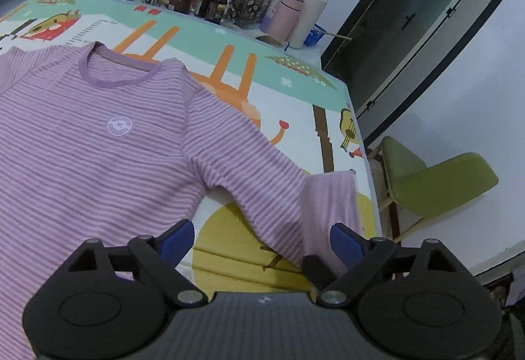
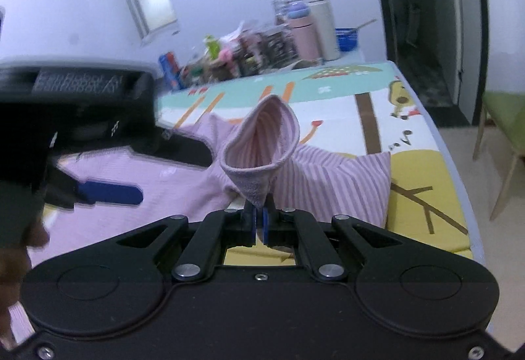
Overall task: Fold clothes
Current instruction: 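Carry the sleeve cuff across the shirt body with the right tool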
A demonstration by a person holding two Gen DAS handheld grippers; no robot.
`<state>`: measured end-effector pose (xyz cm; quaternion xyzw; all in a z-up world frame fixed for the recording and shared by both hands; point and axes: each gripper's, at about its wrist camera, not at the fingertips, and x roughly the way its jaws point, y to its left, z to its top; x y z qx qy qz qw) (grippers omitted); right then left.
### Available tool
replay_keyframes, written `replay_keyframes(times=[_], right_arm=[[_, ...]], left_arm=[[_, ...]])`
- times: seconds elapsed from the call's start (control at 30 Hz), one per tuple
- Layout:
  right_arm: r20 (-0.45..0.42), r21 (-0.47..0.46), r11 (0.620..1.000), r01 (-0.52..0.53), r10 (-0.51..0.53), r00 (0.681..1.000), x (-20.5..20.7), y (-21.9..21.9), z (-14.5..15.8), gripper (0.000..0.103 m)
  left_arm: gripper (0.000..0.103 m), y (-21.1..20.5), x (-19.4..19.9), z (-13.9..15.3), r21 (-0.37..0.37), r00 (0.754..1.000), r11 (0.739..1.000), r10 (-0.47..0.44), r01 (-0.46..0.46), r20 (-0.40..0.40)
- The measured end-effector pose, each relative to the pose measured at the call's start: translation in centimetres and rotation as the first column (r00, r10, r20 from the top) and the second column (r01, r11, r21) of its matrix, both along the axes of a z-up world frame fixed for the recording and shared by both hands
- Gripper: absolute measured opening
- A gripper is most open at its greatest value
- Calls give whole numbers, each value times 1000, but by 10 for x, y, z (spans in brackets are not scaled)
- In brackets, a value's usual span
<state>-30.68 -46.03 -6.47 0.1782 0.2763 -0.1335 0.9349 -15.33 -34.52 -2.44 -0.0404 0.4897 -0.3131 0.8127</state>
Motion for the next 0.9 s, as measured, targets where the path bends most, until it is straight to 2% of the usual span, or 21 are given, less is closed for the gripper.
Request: replay_keyframes(times=[0.33,0.43,0.57,0.63,0.8,0.9], right_arm=[[-52,-121,987,-106,100,994,-5,41,-3,3],[-81,-185,975,-121,108,991,-5,48,-4,3],[-114,-271,950,-157,130,985,-3,56,-7,3],[-121,-292,941,-171,141,983,-4,61,-8,3],[-137,-305,931,-201,166,977,-3,66,-9,3],[-142,-308,927,-212,176,974,-3,67,-10,3]], left_arm=[[93,-17,5,-13,177,999,984,-30,35,-29],[93,-21,4,-15,261,999,965,-29,32,-15],[93,-28,1,-13,305,998,951,-61,59,-3],[93,-34,-2,-12,334,996,940,-83,74,13],[94,-51,-3,-16,441,992,892,-125,98,34],[94,-55,-2,-17,470,991,877,-128,95,40]])
